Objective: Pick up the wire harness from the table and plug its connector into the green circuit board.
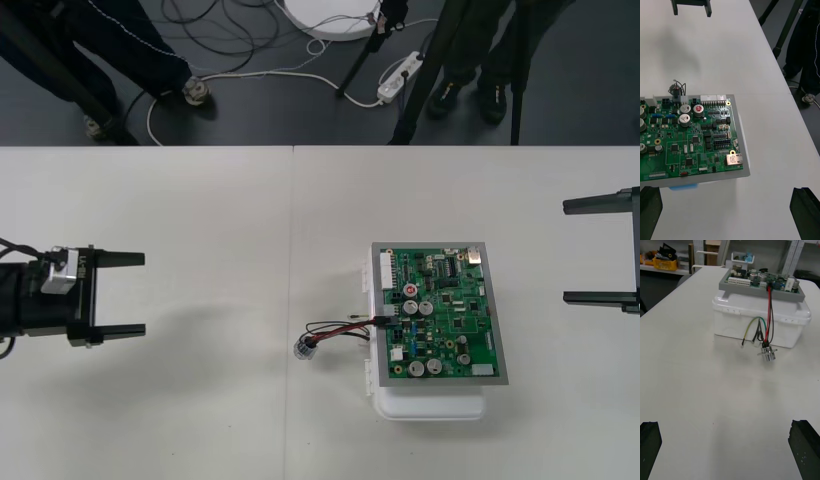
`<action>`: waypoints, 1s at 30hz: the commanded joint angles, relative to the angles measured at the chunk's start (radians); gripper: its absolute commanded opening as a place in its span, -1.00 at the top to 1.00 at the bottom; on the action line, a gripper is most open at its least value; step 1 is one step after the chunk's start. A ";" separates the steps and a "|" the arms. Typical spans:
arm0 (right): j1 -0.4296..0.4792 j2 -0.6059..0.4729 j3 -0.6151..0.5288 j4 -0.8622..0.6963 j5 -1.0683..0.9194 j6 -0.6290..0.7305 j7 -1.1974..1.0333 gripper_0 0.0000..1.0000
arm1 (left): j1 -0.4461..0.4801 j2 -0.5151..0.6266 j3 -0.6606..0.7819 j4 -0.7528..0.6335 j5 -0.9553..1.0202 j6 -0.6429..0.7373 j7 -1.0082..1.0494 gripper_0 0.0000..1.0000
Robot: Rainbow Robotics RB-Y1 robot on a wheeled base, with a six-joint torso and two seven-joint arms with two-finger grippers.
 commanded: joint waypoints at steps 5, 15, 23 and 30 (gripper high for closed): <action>0.060 -0.046 -0.048 0.005 -0.141 0.011 0.061 -1.00 | 0.116 0.194 0.032 -0.138 0.124 -0.051 0.054 -1.00; 0.012 0.052 -0.094 0.094 -0.156 -0.183 0.164 -1.00 | 0.220 0.323 0.138 -0.331 0.237 -0.051 0.180 -1.00; -0.070 0.064 -0.094 0.143 -0.045 -0.335 0.061 -1.00 | 0.265 0.392 0.179 -0.411 0.338 -0.051 0.307 -1.00; -0.093 0.064 -0.108 0.076 0.084 -0.335 -0.063 -1.00 | 0.268 0.429 0.195 -0.429 0.389 -0.051 0.333 -1.00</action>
